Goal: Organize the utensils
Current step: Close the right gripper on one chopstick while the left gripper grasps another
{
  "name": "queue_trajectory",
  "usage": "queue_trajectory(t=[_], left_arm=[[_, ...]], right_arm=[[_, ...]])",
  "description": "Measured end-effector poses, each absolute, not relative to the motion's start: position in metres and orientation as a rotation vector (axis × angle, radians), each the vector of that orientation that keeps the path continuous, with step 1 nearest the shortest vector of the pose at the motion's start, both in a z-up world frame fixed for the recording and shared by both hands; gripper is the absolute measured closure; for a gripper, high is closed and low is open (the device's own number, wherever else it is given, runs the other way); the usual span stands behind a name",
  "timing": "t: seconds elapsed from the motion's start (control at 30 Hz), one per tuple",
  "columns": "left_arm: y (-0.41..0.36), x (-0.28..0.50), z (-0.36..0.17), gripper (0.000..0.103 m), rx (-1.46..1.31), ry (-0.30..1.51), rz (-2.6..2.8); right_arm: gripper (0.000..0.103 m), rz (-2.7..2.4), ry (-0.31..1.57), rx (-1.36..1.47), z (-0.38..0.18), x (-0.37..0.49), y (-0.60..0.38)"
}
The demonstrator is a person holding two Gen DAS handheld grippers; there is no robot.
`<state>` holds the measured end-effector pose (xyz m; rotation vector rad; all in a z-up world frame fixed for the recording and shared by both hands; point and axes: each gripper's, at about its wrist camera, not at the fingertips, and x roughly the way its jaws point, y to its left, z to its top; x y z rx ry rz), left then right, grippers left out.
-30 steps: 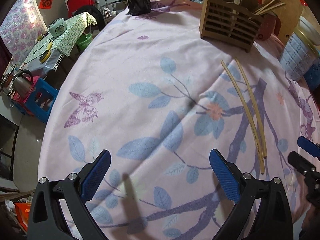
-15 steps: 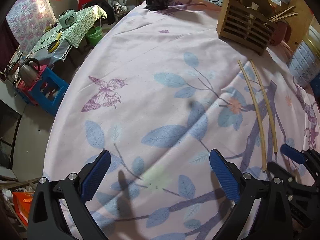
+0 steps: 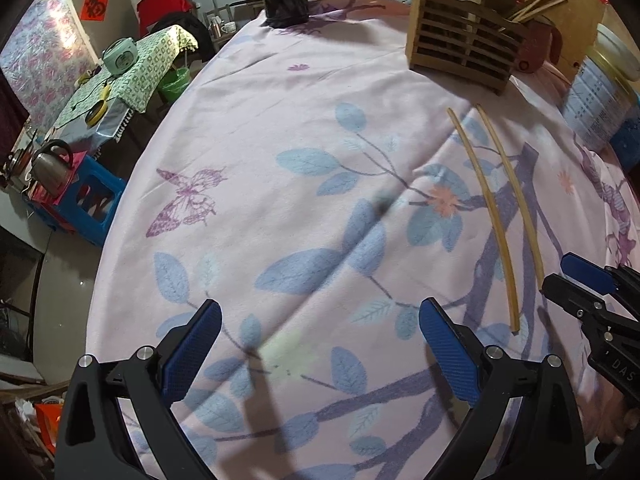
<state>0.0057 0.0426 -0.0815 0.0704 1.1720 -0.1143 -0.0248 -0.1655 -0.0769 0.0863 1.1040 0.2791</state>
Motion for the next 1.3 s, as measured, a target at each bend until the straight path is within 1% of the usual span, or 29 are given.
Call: queue_trajectory(t=[0.13,0.17,0.2,0.27,0.3,0.57,0.7,0.73,0.83,0.87,0.9,1.0,1.03,1.13,1.2,1.3], left_arm=[[0.047,0.006,-0.082,0.006,0.060,1.177,-0.093],[0.046,0.007,-0.082,0.006,0.060,1.177,-0.093],[0.045,0.007,-0.082,0.006,0.059,1.177,-0.094],[0.039,0.008,-0.082,0.006,0.060,1.176,-0.104],[0.035,0.007,-0.082,0.006,0.064,1.174,-0.112],[0.000,0.002,-0.081,0.006,0.080,1.147,-0.185],[-0.011,-0.002,-0.083,0.006,0.070,1.145,-0.199],[-0.012,-0.002,-0.084,0.006,0.070,1.146,-0.199],[-0.014,-0.003,-0.085,0.006,0.069,1.150,-0.189],[-0.013,-0.004,-0.086,0.006,0.066,1.151,-0.179],[-0.011,-0.003,-0.085,0.006,0.063,1.151,-0.174],[-0.003,-0.003,-0.084,0.007,0.034,1.151,-0.155],[-0.002,-0.003,-0.084,0.008,0.027,1.151,-0.157],[-0.005,-0.003,-0.084,0.016,0.005,1.155,-0.202],[-0.013,-0.004,-0.084,0.024,0.005,1.154,-0.253],[-0.029,-0.008,-0.083,0.026,0.026,1.143,-0.326]], right_arm=[[0.068,0.264,1.120,0.063,-0.086,-0.023,-0.162],[0.072,0.258,1.109,0.045,-0.085,-0.024,-0.162],[0.081,0.247,1.105,0.012,-0.085,-0.024,-0.161],[0.094,0.224,1.104,-0.006,-0.086,-0.025,-0.167],[0.095,0.210,1.106,0.012,-0.086,-0.026,-0.175],[0.095,0.157,1.126,0.059,-0.086,-0.031,-0.222],[0.085,0.208,1.130,0.077,-0.085,-0.029,-0.226],[0.085,0.213,1.130,0.077,-0.085,-0.028,-0.226],[0.088,0.216,1.122,0.061,-0.087,-0.026,-0.225],[0.091,0.215,1.120,0.060,-0.087,-0.026,-0.225],[0.096,0.208,1.115,0.059,-0.087,-0.025,-0.227],[0.096,0.191,1.107,0.076,-0.086,-0.026,-0.231],[0.096,0.184,1.106,0.083,-0.086,-0.027,-0.233],[0.096,0.157,1.104,0.089,-0.085,-0.033,-0.240],[0.096,0.141,1.113,0.097,-0.086,-0.039,-0.245],[0.096,0.131,1.114,0.109,-0.087,-0.047,-0.251]])
